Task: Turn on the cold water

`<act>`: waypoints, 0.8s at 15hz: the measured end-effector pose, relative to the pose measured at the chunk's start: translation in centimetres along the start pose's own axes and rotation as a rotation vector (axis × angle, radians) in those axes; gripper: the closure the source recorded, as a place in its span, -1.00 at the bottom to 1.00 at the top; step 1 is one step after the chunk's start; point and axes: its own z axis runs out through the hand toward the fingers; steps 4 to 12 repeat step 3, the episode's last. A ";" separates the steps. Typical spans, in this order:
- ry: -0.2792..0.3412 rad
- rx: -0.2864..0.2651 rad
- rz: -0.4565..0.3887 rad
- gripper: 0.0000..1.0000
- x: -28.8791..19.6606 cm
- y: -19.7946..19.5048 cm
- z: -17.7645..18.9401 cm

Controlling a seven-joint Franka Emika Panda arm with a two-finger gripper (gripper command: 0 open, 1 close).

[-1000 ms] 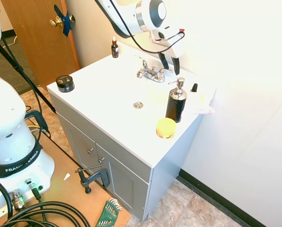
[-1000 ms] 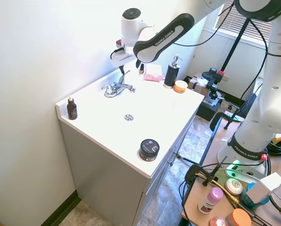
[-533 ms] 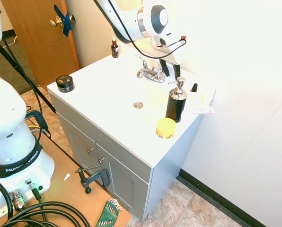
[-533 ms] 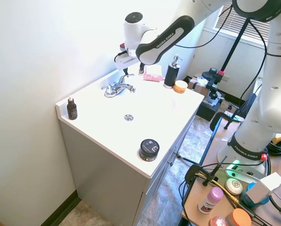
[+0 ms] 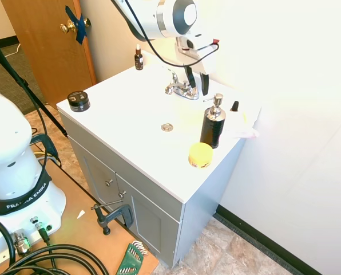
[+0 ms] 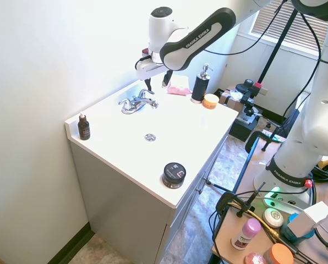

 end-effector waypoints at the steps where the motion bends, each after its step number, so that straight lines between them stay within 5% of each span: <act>1: -0.025 0.003 -0.015 -1.00 0.0 0.8 -0.5; 3: -0.091 0.008 -0.052 -1.00 -1.4 3.2 -2.0; 12: -0.091 0.008 -0.052 -1.00 -1.4 3.2 -2.0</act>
